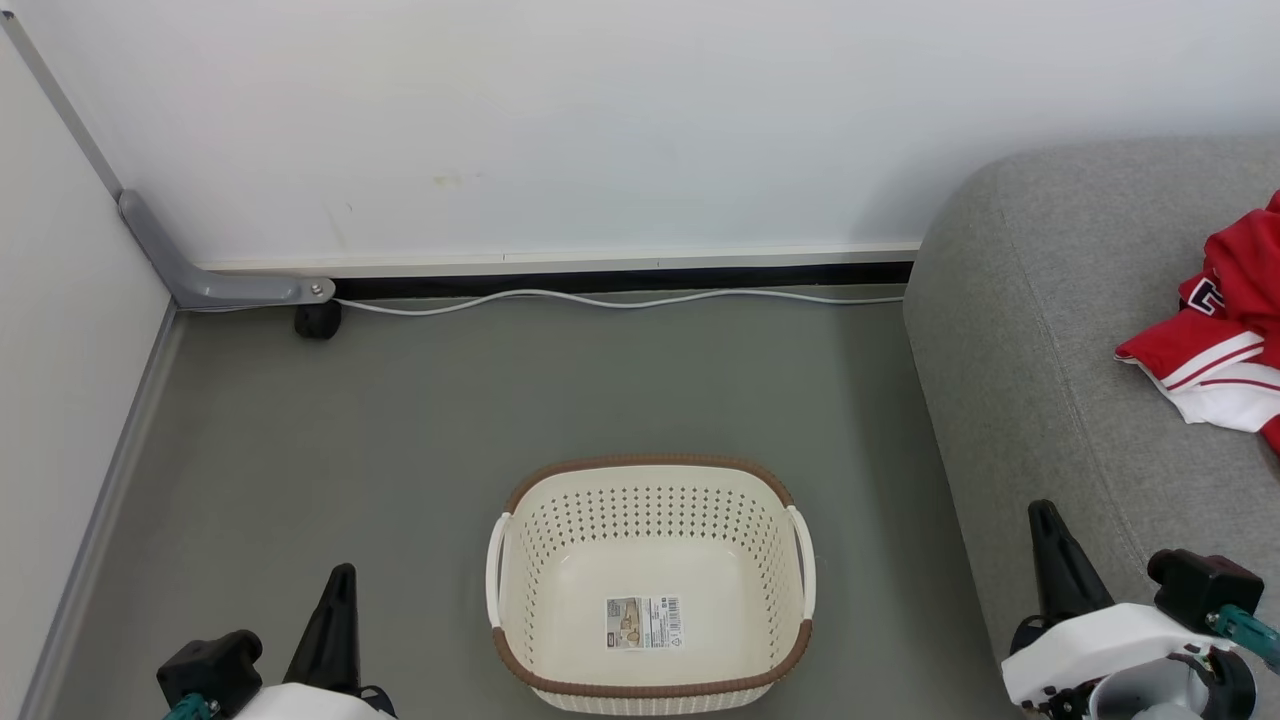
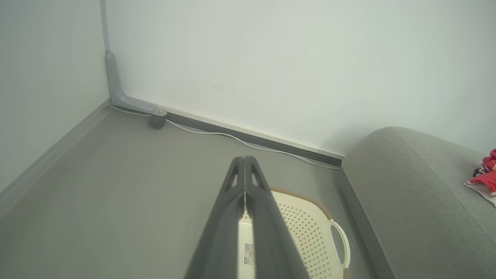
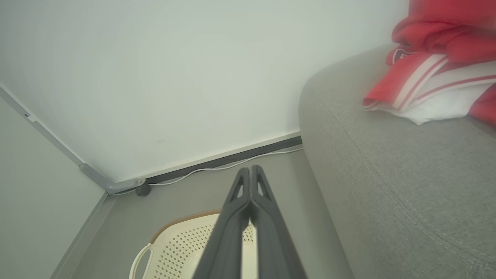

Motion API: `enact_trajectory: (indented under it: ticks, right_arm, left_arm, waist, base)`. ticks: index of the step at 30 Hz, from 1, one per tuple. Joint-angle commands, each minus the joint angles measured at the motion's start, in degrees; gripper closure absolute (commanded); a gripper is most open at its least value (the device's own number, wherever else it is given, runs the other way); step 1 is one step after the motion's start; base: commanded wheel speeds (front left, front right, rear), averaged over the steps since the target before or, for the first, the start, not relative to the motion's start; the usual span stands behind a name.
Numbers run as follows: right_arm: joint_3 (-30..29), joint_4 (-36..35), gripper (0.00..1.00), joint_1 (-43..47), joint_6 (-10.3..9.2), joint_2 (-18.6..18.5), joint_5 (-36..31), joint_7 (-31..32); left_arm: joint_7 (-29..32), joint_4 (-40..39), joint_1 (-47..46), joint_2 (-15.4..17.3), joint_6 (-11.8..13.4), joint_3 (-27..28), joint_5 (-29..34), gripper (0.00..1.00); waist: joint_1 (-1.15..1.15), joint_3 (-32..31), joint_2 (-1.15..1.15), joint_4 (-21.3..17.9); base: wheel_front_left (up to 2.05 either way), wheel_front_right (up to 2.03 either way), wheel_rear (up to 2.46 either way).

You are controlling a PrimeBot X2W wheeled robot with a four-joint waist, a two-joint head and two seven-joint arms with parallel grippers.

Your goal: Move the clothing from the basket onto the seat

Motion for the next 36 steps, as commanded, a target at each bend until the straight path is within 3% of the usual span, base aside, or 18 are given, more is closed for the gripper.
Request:
enact_trajectory:
  ticks: [1, 36]
  right_arm:
    - [-0.4, -1.9, 1.0, -1.6, 0.01, -0.5, 1.5, 0.3]
    - [-3.1, -5.2, 1.0, -0.6, 0.03, -0.2, 24.1, 6.2]
  left_arm:
    - [0.2, -1.8, -2.0, 0.7, -0.1, 0.6, -1.4, 1.0]
    - [6.2, -3.8, -3.4, 1.1, -0.4, 1.9, -24.8, 1.0]
  waist:
    - [-0.01, 0.0, 0.0, 0.0]
    - [-0.01, -0.5, 0.0, 0.3]
  base:
    - [0.0, 0.0, 0.0]
    - [0.0, 0.0, 0.0]
